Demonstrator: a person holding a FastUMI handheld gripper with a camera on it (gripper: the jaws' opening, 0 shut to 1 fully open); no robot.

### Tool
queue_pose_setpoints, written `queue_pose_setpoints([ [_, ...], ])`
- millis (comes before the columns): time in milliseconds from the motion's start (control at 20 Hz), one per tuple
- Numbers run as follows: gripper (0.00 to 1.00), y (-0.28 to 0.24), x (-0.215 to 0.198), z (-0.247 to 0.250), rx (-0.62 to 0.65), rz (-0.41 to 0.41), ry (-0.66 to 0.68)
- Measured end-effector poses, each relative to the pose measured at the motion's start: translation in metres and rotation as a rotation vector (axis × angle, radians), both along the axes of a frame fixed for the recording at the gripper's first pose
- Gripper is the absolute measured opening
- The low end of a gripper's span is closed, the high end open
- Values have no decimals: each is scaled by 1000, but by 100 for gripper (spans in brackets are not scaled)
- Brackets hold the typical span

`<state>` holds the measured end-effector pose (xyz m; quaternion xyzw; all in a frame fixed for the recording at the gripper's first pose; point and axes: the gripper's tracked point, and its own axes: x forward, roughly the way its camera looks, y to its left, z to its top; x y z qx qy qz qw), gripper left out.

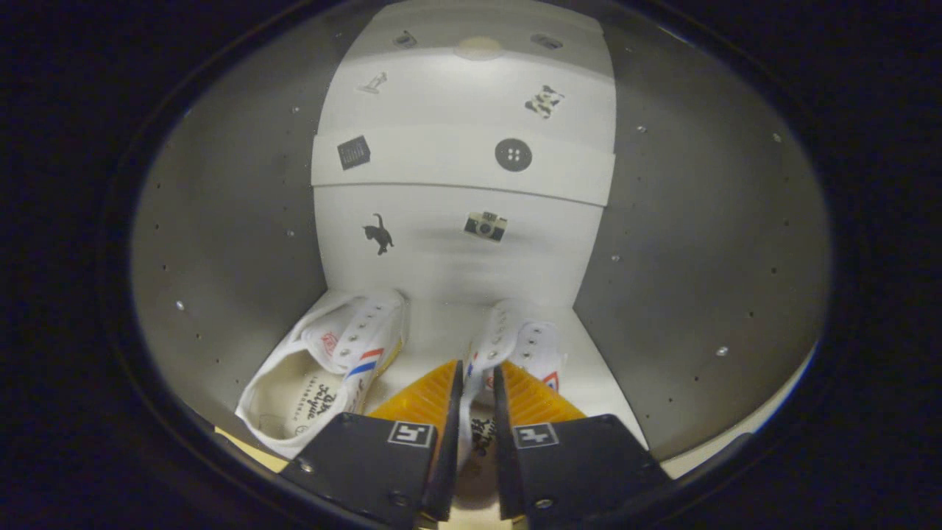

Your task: Open the shoe cabinet door, grab the shoes and put them into the shoe cabinet, then close the shoe cabinet door.

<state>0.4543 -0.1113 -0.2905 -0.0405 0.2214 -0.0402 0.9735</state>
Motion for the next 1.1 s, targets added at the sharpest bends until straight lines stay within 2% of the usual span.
queue_pose_setpoints([
  [50, 37, 2, -7, 12, 1, 6, -27],
  [200, 41, 13, -39, 42, 5, 23, -77],
  [400, 64, 36, -100, 80, 83, 48, -156],
  [550, 94, 45, -160, 101, 70, 66, -186],
  [750, 95, 48, -248, 126, 112, 70, -234],
  [1100, 99, 13, -403, 168, 120, 76, -296],
])
